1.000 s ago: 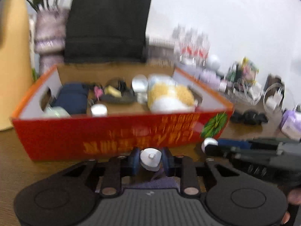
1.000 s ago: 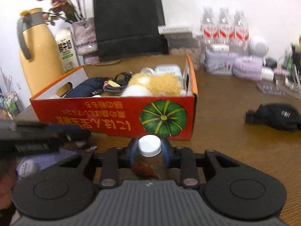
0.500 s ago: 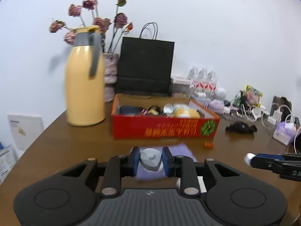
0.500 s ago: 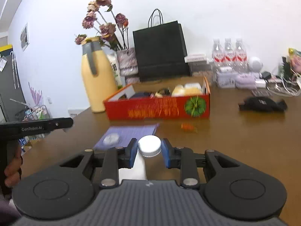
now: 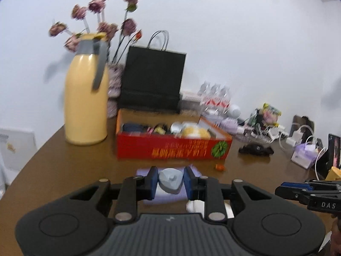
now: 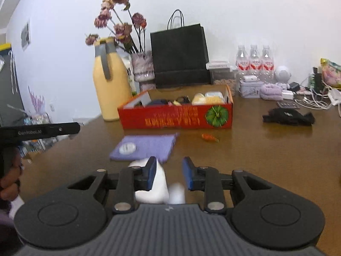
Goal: Organize objects
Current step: 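Carry both white caps into the cardboard box and open both tools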
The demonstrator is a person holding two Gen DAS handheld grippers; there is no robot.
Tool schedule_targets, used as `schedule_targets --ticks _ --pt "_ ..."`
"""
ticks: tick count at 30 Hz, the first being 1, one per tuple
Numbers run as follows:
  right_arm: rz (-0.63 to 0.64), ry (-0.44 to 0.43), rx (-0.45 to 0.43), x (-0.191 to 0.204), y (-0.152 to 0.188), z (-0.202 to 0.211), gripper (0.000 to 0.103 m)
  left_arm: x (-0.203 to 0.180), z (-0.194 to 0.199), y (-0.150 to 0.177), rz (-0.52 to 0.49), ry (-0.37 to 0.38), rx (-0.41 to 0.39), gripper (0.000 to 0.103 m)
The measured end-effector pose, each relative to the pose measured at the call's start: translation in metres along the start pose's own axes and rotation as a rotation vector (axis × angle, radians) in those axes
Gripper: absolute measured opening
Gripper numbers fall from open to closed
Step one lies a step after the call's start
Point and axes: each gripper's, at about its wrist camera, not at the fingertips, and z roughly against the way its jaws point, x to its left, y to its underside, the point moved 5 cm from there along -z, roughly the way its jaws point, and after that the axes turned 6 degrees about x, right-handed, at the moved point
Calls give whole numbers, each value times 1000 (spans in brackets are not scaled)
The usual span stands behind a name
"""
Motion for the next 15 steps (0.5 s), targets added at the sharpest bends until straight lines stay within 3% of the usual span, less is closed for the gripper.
schedule_targets --ticks 4,7,9,11,15 --pt "95 -16 -31 -8 -50 -31 19 9 -54 -46 -11 -11 50 24" --pt "148 3 38 -14 -60 -51 23 17 -80 -62 44 -65 56 24" --pt "198 -4 98 -15 -46 -49 36 19 -77 -55 80 -30 47 24" --pt "213 31 172 -17 -21 -44 44 20 -74 -37 115 -1 95 24" --pt "116 8 275 -12 28 -43 44 12 -67 7 103 23 220 24"
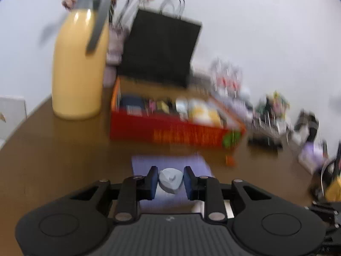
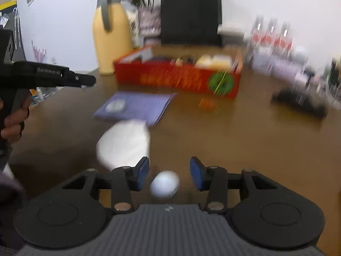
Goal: Organize objects
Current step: 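Carry both white caps into the cardboard box and open both tools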
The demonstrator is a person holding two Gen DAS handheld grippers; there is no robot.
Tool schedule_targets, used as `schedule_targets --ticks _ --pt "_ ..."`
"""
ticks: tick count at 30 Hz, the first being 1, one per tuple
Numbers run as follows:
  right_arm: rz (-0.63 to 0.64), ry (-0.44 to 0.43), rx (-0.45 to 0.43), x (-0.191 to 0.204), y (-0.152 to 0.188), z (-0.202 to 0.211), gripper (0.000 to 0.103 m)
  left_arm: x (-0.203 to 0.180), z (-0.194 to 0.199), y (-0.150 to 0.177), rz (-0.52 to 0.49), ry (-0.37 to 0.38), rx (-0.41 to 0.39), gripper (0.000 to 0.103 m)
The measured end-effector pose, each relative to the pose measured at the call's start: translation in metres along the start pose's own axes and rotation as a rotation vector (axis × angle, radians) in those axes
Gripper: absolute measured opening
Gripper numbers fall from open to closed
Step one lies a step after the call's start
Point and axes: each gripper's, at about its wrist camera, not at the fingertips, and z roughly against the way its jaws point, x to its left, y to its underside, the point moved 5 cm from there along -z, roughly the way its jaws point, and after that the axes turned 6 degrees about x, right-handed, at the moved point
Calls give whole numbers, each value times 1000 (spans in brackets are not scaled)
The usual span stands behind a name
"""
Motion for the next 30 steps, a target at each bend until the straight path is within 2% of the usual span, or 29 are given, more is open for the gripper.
schedule_targets --ticks 2,3,6,10,14,17,19,21,23,24,26,28,30 --pt "-4 18 19 5 9 -9 38 -5 2 15 -21 4 32 24" --pt "-2 33 25 7 11 -13 29 -6 2 20 -19 6 49 24" --pt "25 61 29 11 11 -15 29 -6 8 23 -15 -6 52 24" --pt "26 67 -38 7 1 4 29 -5 28 18 -23 -9 -1 24" --pt "-7 39 -122 -9 -29 16 29 -5 29 -1 -36 15 -16 24" --pt "28 30 -210 -18 -76 19 29 -9 17 -41 -63 45 -75 24" --pt "51 16 -264 -23 -122 10 29 -11 -1 -82 -50 74 -128 24" --pt "33 -17 -283 -31 -170 -13 29 -11 -38 -124 -38 78 -98 24" --pt "0 -49 -249 -39 -213 -50 29 -7 -85 -160 -31 61 -46 24" --pt "-3 -47 -213 -42 -231 -74 29 -1 -111 -175 -13 27 -29 24" --pt "14 0 -154 -46 -254 -119 29 10 -156 -191 22 -19 22 24" --pt "10 34 -104 -51 -264 -155 29 17 -199 -197 14 -3 115 27" --pt "-20 19 -84 -57 -266 -176 35 20 -225 -196 -10 -14 175 32"
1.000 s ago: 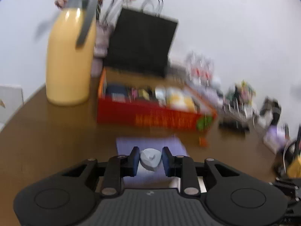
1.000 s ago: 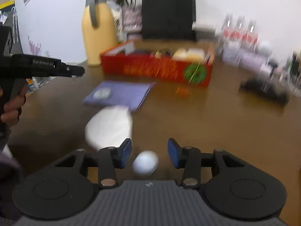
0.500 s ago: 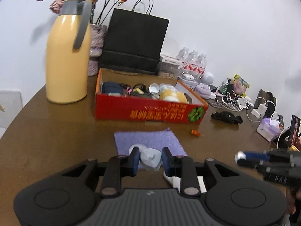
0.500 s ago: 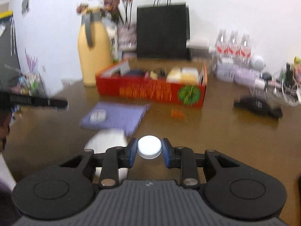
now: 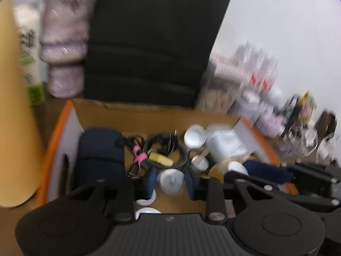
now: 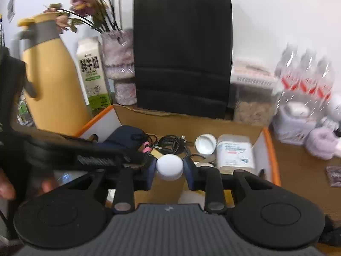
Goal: Organize objects
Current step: 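Carry both white caps into the cardboard box and open both tools, then withdraw both open tools from the box back over the table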
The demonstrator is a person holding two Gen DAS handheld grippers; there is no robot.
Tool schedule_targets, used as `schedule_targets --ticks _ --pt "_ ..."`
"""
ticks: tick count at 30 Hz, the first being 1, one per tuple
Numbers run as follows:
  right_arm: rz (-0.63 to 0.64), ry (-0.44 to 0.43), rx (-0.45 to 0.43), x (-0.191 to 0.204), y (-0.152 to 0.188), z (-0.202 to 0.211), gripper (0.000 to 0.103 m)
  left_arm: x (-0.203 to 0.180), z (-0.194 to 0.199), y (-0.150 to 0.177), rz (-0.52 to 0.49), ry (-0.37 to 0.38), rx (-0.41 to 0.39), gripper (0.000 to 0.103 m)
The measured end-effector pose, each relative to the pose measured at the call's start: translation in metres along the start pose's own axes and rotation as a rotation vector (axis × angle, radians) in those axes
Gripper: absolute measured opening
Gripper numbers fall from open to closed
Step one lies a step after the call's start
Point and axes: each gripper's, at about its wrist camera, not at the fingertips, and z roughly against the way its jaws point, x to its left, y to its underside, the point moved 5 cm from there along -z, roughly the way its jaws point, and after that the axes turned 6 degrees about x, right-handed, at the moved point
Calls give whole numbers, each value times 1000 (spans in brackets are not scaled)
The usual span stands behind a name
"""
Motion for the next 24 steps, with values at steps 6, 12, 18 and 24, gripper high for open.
schedule_targets --ticks 6,12,18,24 --pt "-63 7 -45 -20 6 4 66 10 2 7 37 32 -42 67" --pt "-39 26 -144 -20 4 59 80 3 55 11 28 7 -115 73" --pt "0 24 -231 0 56 138 103 -4 136 81 6 -41 -254 94" --pt "-116 -6 -167 22 161 190 103 -20 186 215 21 -39 -210 94"
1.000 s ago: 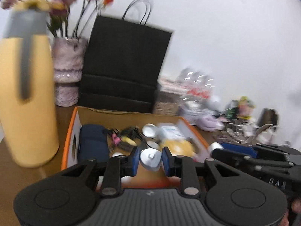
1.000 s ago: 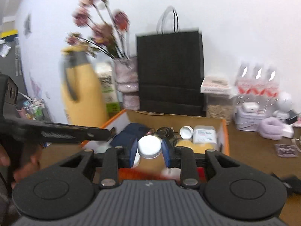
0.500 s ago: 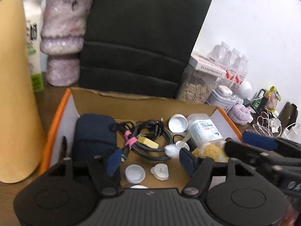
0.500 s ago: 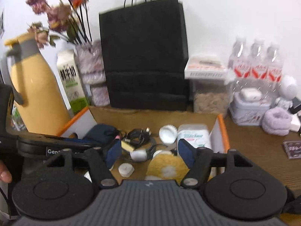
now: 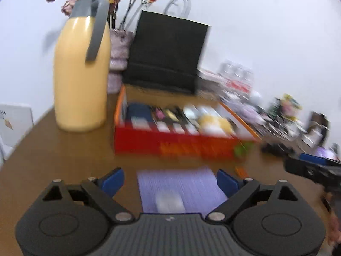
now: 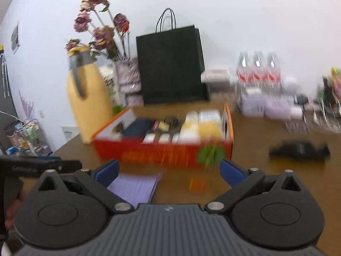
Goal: Organize objects
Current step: 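Withdraw both open tools from the box back over the table, then grasp the round white tin with the left tool while the right grasps the orange item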
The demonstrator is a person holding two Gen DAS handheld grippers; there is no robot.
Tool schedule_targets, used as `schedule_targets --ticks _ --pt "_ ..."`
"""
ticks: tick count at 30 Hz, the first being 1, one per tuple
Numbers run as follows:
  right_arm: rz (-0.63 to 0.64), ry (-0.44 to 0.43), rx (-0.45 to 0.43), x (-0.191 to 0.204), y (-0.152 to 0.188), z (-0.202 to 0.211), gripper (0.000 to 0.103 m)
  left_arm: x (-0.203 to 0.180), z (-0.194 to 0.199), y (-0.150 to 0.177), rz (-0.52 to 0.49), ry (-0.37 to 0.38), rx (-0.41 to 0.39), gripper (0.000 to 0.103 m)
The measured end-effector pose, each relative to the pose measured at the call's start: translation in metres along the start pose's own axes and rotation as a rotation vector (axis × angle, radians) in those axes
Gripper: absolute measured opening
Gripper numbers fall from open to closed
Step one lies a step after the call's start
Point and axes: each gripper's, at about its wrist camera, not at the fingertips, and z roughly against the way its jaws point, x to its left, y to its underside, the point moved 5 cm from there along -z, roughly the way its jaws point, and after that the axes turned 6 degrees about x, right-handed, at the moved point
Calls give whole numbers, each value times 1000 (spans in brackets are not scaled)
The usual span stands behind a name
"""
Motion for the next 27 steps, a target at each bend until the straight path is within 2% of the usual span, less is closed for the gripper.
schedule_targets --ticks 1,4,6,11,13,15,17,19,20,24,26,27 --pt "-15 -19 21 2 15 7 103 -3 10 23 6 0 32 94" --pt "-36 -48 166 11 58 22 103 -10 33 70 -15 -10 122 91" --pt "16 -43 206 19 75 37 103 -11 50 80 -22 -16 114 91" --pt "55 136 121 15 79 77 103 5 85 74 -23 -98 13 91" --pt "64 149 72 12 73 91 103 7 88 69 -18 -106 -8 89" --pt "60 150 20 10 67 93 103 3 81 64 -25 -77 -12 87" --pt "52 199 20 5 65 77 103 -2 67 58 -33 -62 -7 77" --pt "71 230 32 4 63 56 103 -9 45 50 -58 -59 1 63" --pt "92 225 36 4 61 46 100 -11 35 45 -72 -55 1 63" --pt "153 187 45 0 42 0 86 -18 -13 18 -128 -50 -9 63" --pt "151 198 46 -7 30 -25 76 -18 -37 10 -141 -70 27 59" --pt "140 199 57 -13 23 -39 68 -18 -48 7 -153 -70 56 52"
